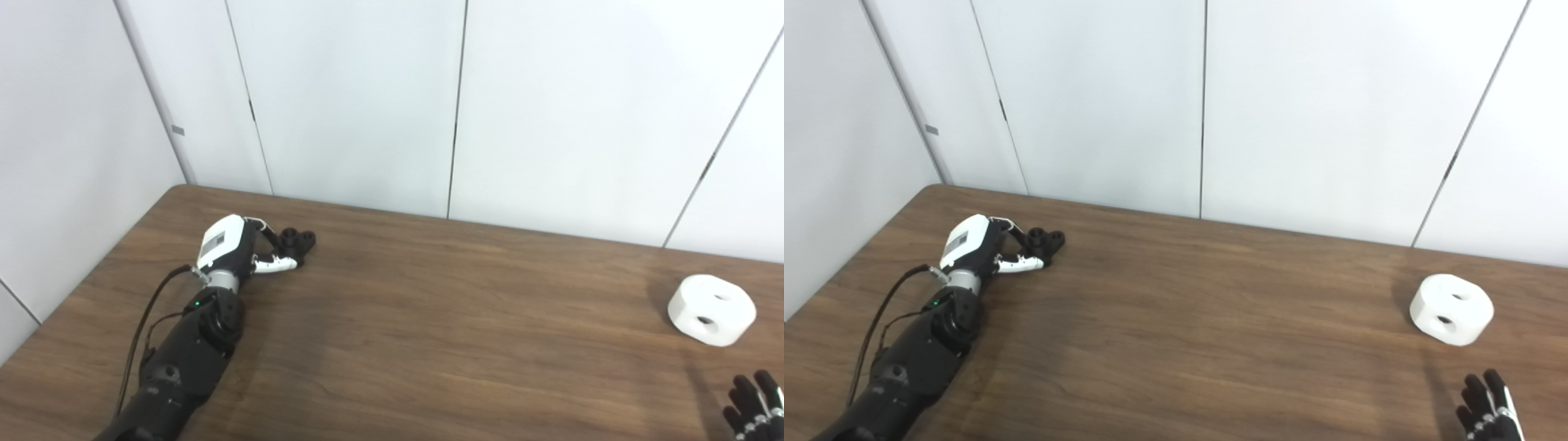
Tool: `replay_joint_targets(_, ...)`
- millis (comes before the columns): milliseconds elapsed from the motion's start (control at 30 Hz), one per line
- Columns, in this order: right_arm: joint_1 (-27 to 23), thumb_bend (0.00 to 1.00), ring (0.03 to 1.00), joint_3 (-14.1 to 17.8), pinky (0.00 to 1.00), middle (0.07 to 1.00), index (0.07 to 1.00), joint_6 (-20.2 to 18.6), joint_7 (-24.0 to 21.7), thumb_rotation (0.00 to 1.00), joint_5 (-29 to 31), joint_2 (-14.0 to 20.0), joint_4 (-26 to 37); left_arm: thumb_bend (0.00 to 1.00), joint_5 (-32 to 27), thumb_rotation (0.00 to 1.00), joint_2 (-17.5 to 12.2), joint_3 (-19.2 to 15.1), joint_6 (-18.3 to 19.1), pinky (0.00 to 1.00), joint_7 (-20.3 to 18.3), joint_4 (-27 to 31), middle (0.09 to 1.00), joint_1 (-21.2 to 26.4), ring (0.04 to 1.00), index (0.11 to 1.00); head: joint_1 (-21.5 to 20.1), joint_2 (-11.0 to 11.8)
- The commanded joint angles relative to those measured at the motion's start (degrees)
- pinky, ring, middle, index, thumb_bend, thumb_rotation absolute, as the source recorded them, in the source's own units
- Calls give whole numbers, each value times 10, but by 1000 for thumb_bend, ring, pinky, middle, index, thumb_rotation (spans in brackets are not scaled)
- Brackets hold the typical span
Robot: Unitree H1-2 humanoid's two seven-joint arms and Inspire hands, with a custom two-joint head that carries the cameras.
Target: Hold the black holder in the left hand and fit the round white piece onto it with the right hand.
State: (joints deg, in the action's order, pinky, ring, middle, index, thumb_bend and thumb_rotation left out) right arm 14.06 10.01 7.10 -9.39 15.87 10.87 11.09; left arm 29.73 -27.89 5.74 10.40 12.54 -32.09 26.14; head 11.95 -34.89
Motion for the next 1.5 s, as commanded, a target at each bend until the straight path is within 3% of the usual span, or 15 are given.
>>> replay_joint_targets(0, 9, 678, 998, -3, 1000, 977, 1000, 2, 1, 839, 8, -8, 0, 520, -4, 44, 2, 5, -2, 809, -11, -10, 805, 5, 880, 486, 1, -1)
replay_joint_targets(300, 9, 666, 993, -3, 1000, 972, 1000, -4, 2, 847, 8, -9, 4, 521, -7, 45, 2, 11, -21, 797, -12, -18, 786, 4, 870, 485, -4, -3)
replay_joint_targets(467, 8, 675, 979, -4, 1000, 963, 998, -1, 4, 836, 3, -12, 2, 520, -19, 46, 6, 5, -15, 777, -30, 17, 782, -12, 863, 485, -10, -4)
replay_joint_targets(833, 5, 664, 966, -13, 1000, 972, 1000, 6, 4, 856, -10, -17, 5, 518, -73, 53, 28, 3, 14, 857, -123, 175, 799, -84, 878, 486, -33, -12)
replay_joint_targets(1200, 2, 677, 949, -24, 1000, 964, 1000, -10, 23, 866, -44, -32, 24, 517, -64, 52, 36, 57, 66, 870, -225, 393, 803, -170, 894, 487, -77, -28)
replay_joint_targets(1467, 2, 678, 940, -36, 1000, 949, 1000, -33, 44, 863, -64, -44, 44, 517, -47, 56, 50, 94, 96, 888, -272, 495, 817, -225, 921, 486, -110, -39)
